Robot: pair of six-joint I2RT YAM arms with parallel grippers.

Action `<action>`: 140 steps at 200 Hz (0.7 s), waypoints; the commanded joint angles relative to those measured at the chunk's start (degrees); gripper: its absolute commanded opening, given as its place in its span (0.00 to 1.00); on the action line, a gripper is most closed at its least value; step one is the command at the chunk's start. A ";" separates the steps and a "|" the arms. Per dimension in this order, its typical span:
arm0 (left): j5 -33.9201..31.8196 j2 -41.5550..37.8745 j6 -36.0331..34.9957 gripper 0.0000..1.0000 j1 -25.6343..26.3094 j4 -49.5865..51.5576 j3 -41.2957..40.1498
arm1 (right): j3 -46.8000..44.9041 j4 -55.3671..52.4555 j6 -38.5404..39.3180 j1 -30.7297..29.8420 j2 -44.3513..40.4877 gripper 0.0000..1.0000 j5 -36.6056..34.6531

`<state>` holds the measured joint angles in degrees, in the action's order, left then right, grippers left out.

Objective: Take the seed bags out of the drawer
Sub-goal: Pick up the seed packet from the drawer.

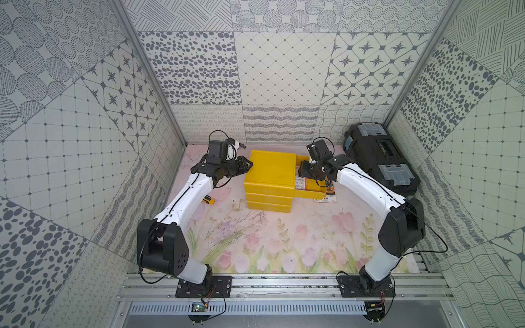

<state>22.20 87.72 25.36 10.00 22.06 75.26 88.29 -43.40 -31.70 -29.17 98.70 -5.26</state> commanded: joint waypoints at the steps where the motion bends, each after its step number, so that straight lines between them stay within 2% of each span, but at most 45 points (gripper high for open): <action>1: 0.07 1.61 -0.67 0.27 0.26 12.21 -1.09 | 1.60 0.32 0.85 -0.24 1.91 0.62 -1.07; 37: 0.11 1.65 -0.76 0.27 0.20 12.30 -1.11 | 1.79 1.77 -0.22 -0.27 4.08 0.60 2.70; 74: 0.12 1.59 -0.76 0.27 0.20 12.30 -1.01 | 0.86 4.44 -2.57 -0.02 4.87 0.53 7.59; 140: 0.13 1.65 -0.76 0.27 0.20 12.32 -1.01 | -7.02 13.39 -9.06 2.04 1.98 0.27 15.48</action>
<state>22.31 87.81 25.39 9.98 21.91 75.26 85.69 -32.42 -36.86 -27.77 101.03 4.93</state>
